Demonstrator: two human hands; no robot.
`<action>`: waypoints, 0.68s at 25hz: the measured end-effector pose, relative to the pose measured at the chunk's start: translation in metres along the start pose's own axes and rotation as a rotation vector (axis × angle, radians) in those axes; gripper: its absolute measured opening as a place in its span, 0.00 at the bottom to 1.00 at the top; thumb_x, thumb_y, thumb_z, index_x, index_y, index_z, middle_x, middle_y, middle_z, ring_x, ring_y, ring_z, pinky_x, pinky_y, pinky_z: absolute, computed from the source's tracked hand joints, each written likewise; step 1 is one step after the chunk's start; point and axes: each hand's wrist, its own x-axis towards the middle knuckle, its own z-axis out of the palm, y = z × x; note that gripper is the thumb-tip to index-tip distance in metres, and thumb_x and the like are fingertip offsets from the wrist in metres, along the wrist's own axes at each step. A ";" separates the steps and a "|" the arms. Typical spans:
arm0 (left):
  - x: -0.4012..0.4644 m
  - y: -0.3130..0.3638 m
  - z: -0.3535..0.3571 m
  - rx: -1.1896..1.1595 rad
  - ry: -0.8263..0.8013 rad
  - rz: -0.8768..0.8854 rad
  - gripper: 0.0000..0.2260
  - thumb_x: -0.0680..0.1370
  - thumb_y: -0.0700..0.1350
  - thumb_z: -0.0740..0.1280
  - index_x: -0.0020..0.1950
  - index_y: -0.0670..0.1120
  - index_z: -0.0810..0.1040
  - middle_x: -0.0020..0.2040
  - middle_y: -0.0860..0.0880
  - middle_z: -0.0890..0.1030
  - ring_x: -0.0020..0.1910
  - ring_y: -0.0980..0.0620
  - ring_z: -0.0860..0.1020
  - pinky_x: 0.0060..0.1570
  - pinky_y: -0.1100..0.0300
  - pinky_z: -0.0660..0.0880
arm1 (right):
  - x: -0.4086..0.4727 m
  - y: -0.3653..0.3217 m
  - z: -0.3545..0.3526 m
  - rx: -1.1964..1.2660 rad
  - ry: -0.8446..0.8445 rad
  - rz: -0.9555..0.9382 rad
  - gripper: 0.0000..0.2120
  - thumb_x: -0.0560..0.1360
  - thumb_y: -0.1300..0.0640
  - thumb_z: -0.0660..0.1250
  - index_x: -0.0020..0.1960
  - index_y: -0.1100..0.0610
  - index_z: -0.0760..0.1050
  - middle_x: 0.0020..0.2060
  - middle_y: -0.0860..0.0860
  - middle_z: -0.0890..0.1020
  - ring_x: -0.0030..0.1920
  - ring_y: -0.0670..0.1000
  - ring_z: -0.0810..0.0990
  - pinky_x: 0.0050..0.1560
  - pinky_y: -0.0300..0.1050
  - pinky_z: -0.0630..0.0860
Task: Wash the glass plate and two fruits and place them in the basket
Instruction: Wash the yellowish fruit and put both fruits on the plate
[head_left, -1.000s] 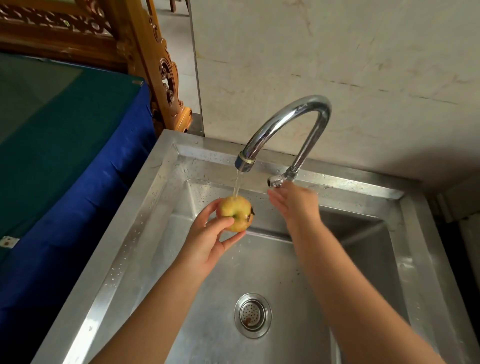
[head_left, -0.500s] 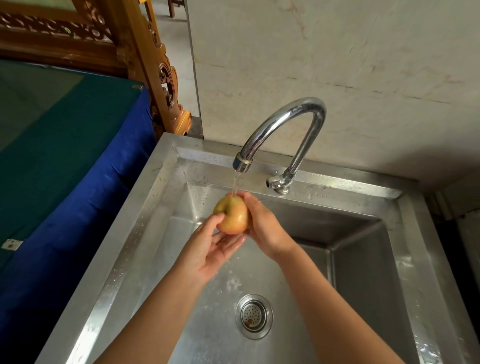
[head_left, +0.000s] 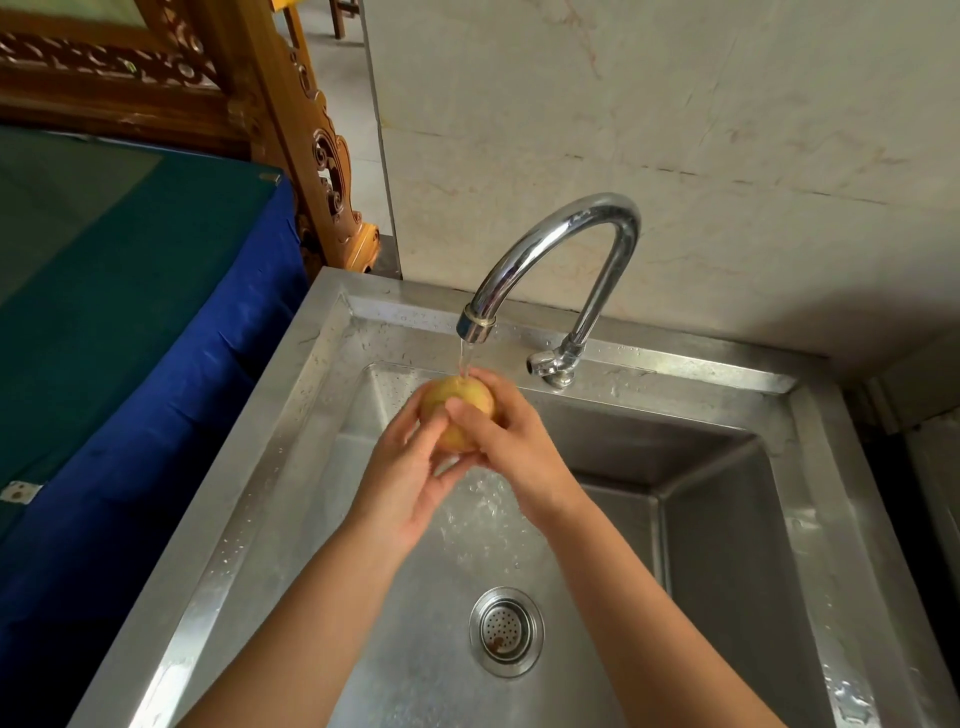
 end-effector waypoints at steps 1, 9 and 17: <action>-0.001 0.000 0.001 0.235 0.025 0.126 0.13 0.76 0.42 0.65 0.54 0.61 0.78 0.52 0.50 0.83 0.51 0.51 0.82 0.45 0.59 0.80 | -0.001 0.001 0.002 0.031 0.048 -0.033 0.06 0.74 0.51 0.65 0.50 0.49 0.72 0.42 0.49 0.80 0.40 0.49 0.79 0.43 0.47 0.79; 0.001 0.006 0.000 0.757 0.154 0.335 0.30 0.68 0.43 0.73 0.68 0.56 0.70 0.56 0.56 0.79 0.48 0.69 0.77 0.42 0.78 0.73 | -0.002 -0.014 -0.001 -0.003 -0.016 0.167 0.13 0.74 0.46 0.64 0.57 0.47 0.73 0.48 0.50 0.82 0.44 0.46 0.84 0.46 0.49 0.82; 0.010 0.016 0.009 0.228 -0.085 0.134 0.10 0.71 0.52 0.67 0.51 0.58 0.79 0.52 0.60 0.81 0.51 0.57 0.81 0.49 0.58 0.79 | -0.003 -0.007 0.006 0.050 0.108 0.228 0.28 0.79 0.40 0.42 0.38 0.58 0.69 0.17 0.49 0.68 0.16 0.44 0.63 0.18 0.32 0.59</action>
